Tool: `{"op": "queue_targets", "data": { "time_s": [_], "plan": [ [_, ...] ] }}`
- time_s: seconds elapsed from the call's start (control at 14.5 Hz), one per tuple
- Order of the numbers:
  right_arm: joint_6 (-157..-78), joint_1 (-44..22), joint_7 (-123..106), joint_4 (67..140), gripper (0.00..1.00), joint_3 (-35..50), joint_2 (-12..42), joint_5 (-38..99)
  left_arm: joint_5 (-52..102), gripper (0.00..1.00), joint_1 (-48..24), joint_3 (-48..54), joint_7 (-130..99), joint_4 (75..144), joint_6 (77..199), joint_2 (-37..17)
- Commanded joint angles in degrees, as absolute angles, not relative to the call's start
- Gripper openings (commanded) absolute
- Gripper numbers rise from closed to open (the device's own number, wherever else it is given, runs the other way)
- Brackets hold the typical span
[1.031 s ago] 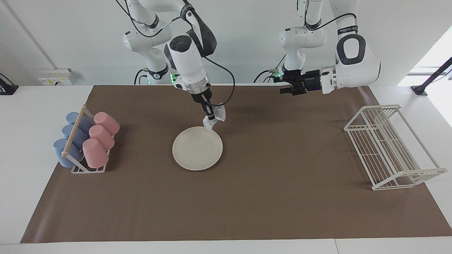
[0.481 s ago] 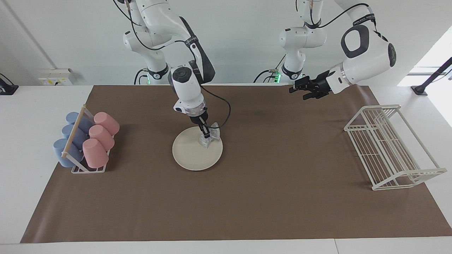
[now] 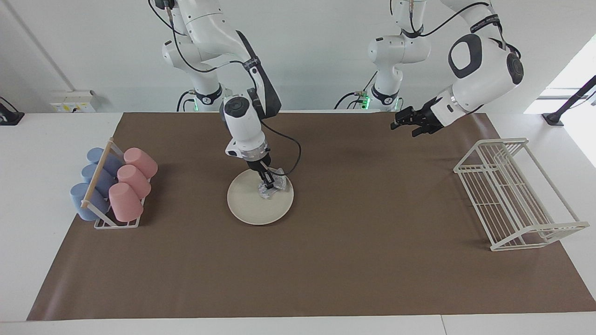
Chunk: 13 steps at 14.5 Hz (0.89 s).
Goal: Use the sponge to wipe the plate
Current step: 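Wipe the plate surface with the scrubber in the right gripper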
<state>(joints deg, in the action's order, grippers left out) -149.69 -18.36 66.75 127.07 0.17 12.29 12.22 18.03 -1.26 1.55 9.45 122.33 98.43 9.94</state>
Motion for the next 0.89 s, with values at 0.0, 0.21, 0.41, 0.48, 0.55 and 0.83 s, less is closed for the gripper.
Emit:
{"op": "queue_targets", "data": {
  "time_s": [0.0, 0.21, 0.41, 0.48, 0.55, 0.83],
  "plan": [
    [-149.4, -17.5, 62.8, 127.6, 0.00, 0.7, 13.4, 12.9, 16.2, 1.00, -1.8, 1.6, 7.7, 122.9, 99.9, 10.3],
    [-148.4, -17.2, 63.0, 127.7, 0.00, 0.7, 13.2, 13.0, 16.1, 1.00, -1.9, 1.6, 5.9, 122.8, 100.0, 10.3],
    [-148.6, -21.2, 68.9, 127.6, 0.00, 0.8, 13.1, 15.2, 16.1, 1.00, -1.9, 1.7, 5.7, 122.9, 100.0, 10.2],
    [-148.9, -23.4, 71.3, 127.5, 0.00, 0.9, 13.1, 17.3, 16.1, 1.00, -1.9, 1.6, 5.7, 122.8, 100.0, 10.2],
    [-149.1, -25.4, 72.8, 127.4, 0.00, 0.9, 13.2, 19.9, 16.1, 1.00, -1.9, 1.6, 5.7, 122.8, 100.0, 10.2],
    [-149.8, -27.0, 72.6, 127.1, 0.00, 0.7, 13.3, 25.7, 15.4, 1.00, -1.9, 1.7, 5.6, 122.8, 100.0, 10.2]
  ]
}}
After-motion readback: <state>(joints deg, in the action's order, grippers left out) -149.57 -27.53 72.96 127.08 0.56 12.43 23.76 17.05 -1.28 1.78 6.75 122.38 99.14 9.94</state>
